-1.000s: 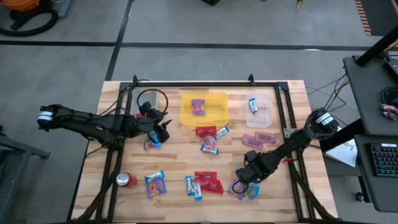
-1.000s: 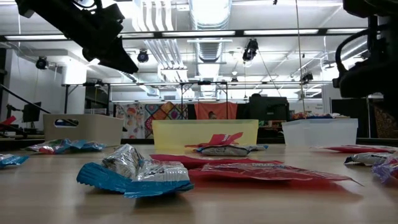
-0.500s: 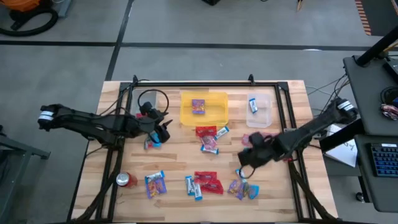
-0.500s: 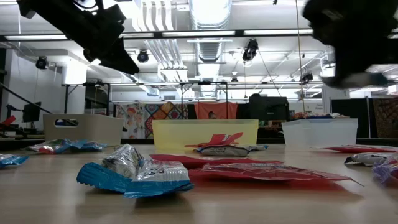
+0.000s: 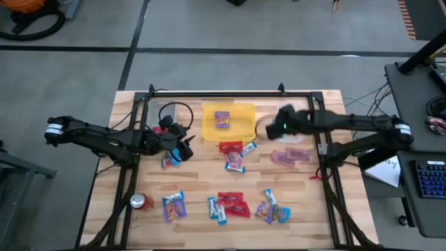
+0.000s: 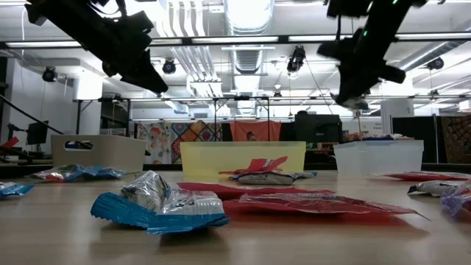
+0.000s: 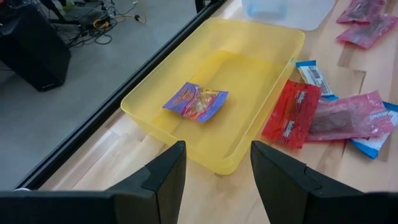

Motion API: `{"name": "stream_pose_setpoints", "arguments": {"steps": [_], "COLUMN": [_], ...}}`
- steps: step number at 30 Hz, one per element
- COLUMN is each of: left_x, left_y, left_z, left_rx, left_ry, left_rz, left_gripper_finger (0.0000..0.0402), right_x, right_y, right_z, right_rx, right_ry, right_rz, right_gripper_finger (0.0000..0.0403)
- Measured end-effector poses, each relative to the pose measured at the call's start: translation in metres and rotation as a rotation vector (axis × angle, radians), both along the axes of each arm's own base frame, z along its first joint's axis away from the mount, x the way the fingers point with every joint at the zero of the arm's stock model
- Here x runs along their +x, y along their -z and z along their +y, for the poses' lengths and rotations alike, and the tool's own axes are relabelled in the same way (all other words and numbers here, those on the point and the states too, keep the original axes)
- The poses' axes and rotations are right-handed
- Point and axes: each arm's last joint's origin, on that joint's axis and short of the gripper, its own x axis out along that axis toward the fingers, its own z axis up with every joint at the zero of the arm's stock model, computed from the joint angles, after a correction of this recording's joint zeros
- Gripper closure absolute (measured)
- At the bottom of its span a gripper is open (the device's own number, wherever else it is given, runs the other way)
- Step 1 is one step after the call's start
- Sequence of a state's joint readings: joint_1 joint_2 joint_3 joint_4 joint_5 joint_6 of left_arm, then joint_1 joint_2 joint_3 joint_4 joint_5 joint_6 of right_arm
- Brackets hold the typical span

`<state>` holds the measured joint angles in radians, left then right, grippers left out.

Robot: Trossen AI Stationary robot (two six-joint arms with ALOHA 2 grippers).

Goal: Sort candy
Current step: Put the white chocolate into the transparent bin, then put the red gummy into the gray bin

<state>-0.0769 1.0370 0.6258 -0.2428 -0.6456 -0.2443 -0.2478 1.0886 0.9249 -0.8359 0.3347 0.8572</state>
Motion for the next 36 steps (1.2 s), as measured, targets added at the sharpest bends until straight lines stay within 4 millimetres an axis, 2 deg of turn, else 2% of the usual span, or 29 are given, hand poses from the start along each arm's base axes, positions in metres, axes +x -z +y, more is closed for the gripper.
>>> {"name": "stream_pose_setpoints", "arguments": {"steps": [5, 10, 22, 31, 36], "left_x": [0.0, 0.0, 0.0, 0.0, 0.0], "left_y": [0.0, 0.0, -0.001, 0.0, 0.0], "left_z": [0.0, 0.0, 0.0, 0.0, 0.0], "left_rx": [-0.002, -0.005, -0.018, -0.019, -0.019], "left_ry": [-0.002, -0.004, -0.012, -0.013, -0.012], "left_rz": [-0.003, -0.006, -0.016, -0.017, -0.017], "left_gripper_finger": [0.0238, 0.0238, 0.0238, 0.0238, 0.0238], "right_x": [-0.017, -0.029, -0.03, -0.022, -0.022], "right_y": [0.008, 0.022, 0.062, 0.076, 0.077], "right_z": [-0.048, -0.073, -0.087, -0.093, -0.093], "right_rx": [0.003, 0.034, 0.04, 0.049, 0.052], "right_ry": [0.116, 0.19, 0.236, 0.234, 0.234], "right_rz": [0.113, 0.194, 0.376, 0.399, 0.404], "right_gripper_finger": [0.0351, 0.0351, 0.0346, 0.0284, 0.0266]}}
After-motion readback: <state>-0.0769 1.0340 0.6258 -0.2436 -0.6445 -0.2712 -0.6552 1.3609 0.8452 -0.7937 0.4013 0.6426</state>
